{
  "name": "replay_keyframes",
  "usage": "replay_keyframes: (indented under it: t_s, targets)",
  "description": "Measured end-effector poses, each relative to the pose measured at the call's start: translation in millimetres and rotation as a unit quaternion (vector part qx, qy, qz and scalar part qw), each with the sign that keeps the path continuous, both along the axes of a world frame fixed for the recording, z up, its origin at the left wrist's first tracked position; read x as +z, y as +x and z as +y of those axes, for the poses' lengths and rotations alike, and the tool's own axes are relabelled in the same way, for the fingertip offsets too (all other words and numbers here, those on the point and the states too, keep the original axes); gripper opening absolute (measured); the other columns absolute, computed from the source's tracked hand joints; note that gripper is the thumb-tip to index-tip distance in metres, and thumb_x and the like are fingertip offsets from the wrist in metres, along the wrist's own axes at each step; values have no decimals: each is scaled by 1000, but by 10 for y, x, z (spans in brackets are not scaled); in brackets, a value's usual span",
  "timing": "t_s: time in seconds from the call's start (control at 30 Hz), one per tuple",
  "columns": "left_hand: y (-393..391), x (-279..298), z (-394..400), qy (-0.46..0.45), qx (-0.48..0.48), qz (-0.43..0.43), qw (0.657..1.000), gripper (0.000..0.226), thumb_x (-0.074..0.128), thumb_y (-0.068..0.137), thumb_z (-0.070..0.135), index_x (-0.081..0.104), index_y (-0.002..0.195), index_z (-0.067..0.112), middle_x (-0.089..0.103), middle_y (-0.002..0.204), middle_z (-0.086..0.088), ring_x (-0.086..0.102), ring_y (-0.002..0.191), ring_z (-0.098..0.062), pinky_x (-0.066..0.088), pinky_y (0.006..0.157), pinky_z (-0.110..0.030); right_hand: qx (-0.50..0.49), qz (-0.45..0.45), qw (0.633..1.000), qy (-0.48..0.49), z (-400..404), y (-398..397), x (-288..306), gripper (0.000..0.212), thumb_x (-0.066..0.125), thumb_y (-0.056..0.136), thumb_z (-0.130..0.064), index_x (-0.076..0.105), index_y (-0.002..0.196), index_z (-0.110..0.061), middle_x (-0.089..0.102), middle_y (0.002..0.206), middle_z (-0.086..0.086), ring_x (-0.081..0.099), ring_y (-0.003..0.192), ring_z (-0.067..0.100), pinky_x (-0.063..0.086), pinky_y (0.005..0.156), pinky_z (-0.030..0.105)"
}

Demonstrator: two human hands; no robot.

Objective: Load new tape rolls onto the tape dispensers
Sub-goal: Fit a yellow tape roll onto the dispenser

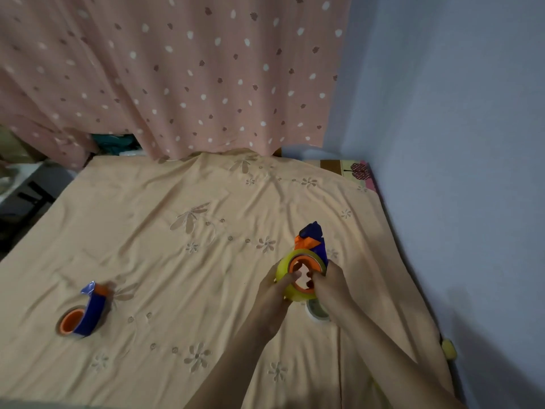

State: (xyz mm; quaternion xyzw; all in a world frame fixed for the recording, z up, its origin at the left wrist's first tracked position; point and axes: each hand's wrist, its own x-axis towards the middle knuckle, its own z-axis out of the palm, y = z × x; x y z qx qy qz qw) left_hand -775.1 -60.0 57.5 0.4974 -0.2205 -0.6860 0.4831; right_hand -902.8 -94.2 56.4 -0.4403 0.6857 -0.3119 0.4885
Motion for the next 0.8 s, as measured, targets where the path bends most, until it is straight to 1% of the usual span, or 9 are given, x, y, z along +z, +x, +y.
replay_keyframes:
  t_s: [0.07,0.13,0.23,0.37,0.43,0.57,0.67,0.73,0.8]
  targets:
    - [77,8,112,11,31,-24,999,34,71,93,17,68,126,11,74,121,-14,70,115,-28,59,96,-41,21,-4,1000,-2,72,105,-28,25,50,96,-10,60,119,-15,70,103,4,69,89,19,59,80,35]
    - [168,19,241,25,70,-44,996,34,72,92,20,68,124,8,77,116,-16,72,112,-31,59,96,-43,54,10,998,-7,167,235,-16,19,49,98,-10,59,111,-18,69,103,3,67,87,15,56,75,30]
    - [311,29,452,52,137,-53,988,32,71,93,21,69,121,5,76,115,-19,71,113,-35,60,93,-43,98,16,995,-13,292,447,-32,15,49,100,-12,52,105,-26,64,97,-2,62,84,12,51,75,28]
    - [498,63,705,62,183,-51,980,30,69,95,20,70,120,2,78,114,-16,71,116,-31,58,98,-47,152,-13,988,-11,430,726,-63,18,49,99,-10,56,109,-24,65,99,-3,65,96,18,50,80,28]
    - [594,106,803,62,207,-52,975,27,67,96,19,71,117,2,80,108,-13,73,112,-31,58,99,-47,172,-17,985,-17,495,848,-38,19,48,99,-9,56,108,-24,65,97,-4,65,93,15,51,80,28]
    - [787,167,929,46,222,-51,973,31,67,97,20,69,120,-1,78,111,-17,74,108,-30,56,100,-48,190,-25,981,-28,596,1056,51,21,47,99,-9,58,113,-20,65,103,0,64,96,16,53,84,31]
    - [939,203,987,31,221,-49,974,28,65,98,18,69,118,-1,80,104,-13,77,96,-24,58,94,-44,188,-36,981,-31,647,1213,79,21,48,97,-10,59,111,-23,67,104,0,66,97,17,57,90,37]
    - [1053,215,1008,22,212,-50,976,27,64,99,18,69,118,-1,81,104,-13,78,96,-24,59,92,-42,183,-32,982,-33,674,1318,102,21,48,97,-10,59,112,-20,67,104,2,66,98,19,57,90,37]
    - [1191,208,1013,16,205,-52,977,28,64,99,18,69,119,-1,80,108,-14,77,102,-27,59,96,-45,175,-25,983,-39,684,1447,121,20,49,98,-10,60,113,-17,67,103,3,66,97,20,56,87,34]
